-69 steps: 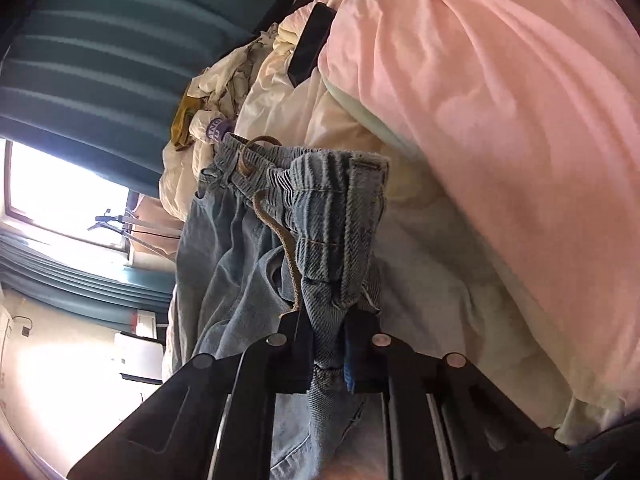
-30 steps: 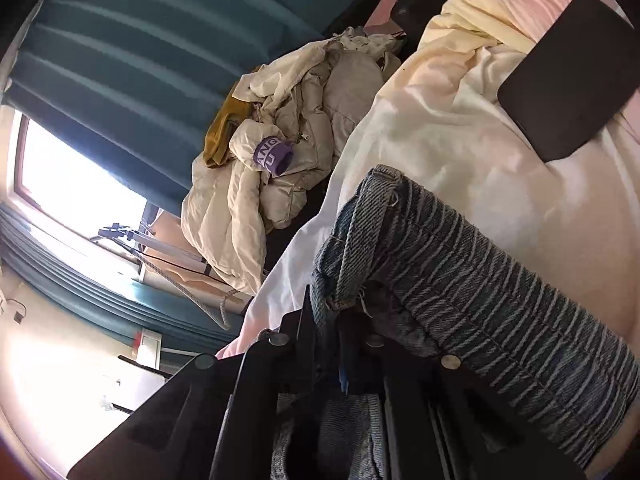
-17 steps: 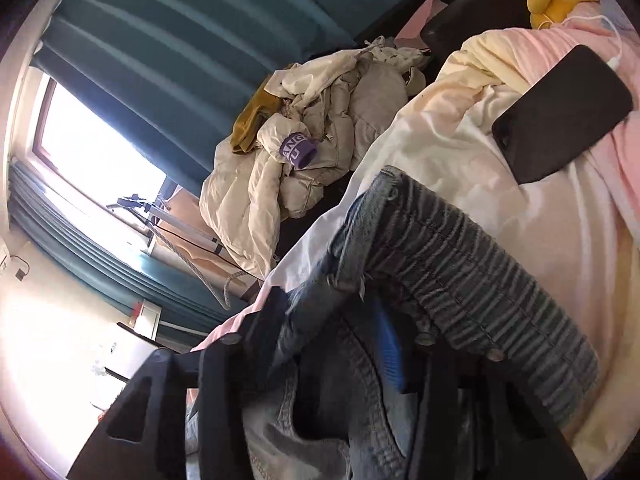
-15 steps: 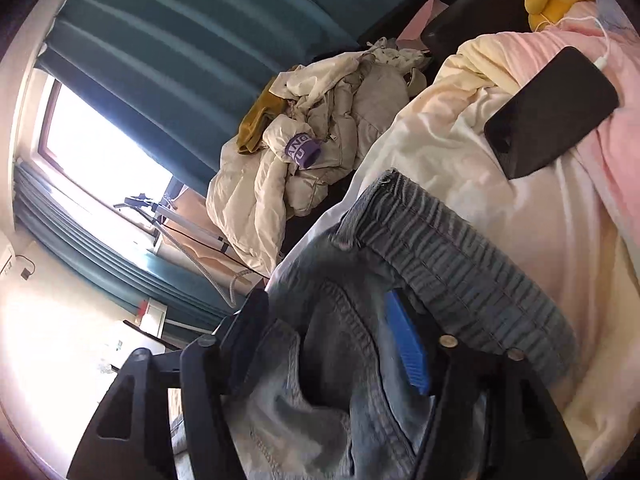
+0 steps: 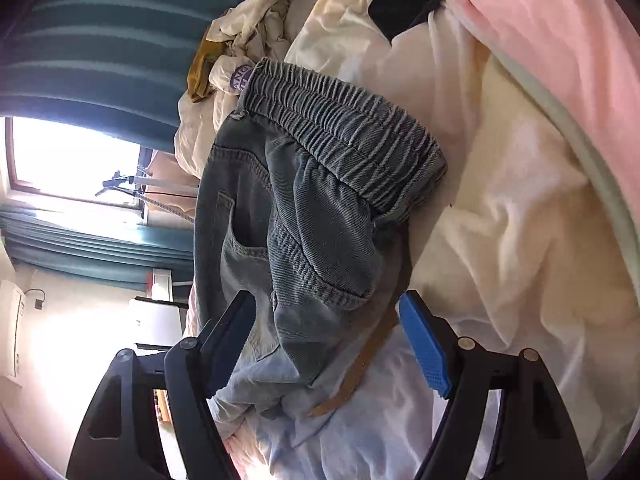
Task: Fold clothes
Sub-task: 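Lay the waistband onto the legs with the right tool while the left tool holds the hems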
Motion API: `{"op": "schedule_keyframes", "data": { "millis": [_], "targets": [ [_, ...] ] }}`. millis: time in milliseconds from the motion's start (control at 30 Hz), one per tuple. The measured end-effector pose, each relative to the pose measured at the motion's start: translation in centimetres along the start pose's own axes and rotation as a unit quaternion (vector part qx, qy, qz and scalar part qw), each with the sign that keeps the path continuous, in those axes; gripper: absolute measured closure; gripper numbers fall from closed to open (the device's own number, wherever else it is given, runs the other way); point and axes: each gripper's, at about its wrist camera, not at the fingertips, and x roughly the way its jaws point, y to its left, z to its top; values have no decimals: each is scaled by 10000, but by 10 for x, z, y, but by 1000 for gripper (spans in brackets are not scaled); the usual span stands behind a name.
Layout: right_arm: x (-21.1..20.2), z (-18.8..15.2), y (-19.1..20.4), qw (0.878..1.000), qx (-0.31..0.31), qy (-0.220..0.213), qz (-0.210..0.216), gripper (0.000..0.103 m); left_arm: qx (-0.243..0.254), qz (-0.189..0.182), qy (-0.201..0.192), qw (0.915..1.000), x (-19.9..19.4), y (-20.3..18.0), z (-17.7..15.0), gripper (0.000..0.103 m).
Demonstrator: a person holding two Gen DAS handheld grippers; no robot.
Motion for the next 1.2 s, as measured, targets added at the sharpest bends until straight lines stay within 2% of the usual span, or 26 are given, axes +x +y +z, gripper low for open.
{"op": "schedule_keyframes", "data": {
  "millis": [133, 233, 333, 433, 500, 533, 567, 600, 667, 833, 1000, 1200],
  "targets": [
    [20, 7, 0, 9999, -26, -67, 78, 28, 156, -199, -140, 9996, 18, -10, 2, 26],
    [37, 12, 0, 9997, 23, -147, 172, 28, 491, -217, -125, 9985, 36, -25, 4, 26],
    [47, 14, 3, 9988, -60, -484, 92, 29, 615, -299, -129, 9976, 52, -34, 10, 33],
    [52, 14, 5, 9968, -63, -792, 79, 31, 502, -246, -268, 9981, 63, -33, 15, 53],
    [54, 13, 7, 9953, -108, -962, 101, 34, 477, -259, -374, 9978, 68, -32, 17, 72],
    [56, 13, 6, 9946, -137, -1023, 65, 43, 457, -285, -413, 9977, 69, -31, 18, 76],
    [58, 13, 5, 9941, -150, -1075, 29, 55, 412, -324, -450, 9976, 69, -31, 19, 87],
    [58, 12, 1, 9940, -88, -1088, 11, 60, 350, -360, -493, 9975, 67, -30, 20, 94],
    [58, 11, -5, 9941, 67, -1076, 76, 70, 289, -367, -617, 9970, 61, -33, 19, 96],
    [38, 3, 11, 9922, -222, -1224, 39, 87, 687, -433, -985, 9918, 28, -59, 12, 97],
    [1, -8, 23, 9886, -430, -1412, 305, 90, 794, -547, -1229, 9877, -25, -61, -7, 97],
    [-48, -27, 14, 9878, -329, -1431, 523, 91, 690, -429, -1151, 9900, -76, -47, -28, 97]
  ]
}}
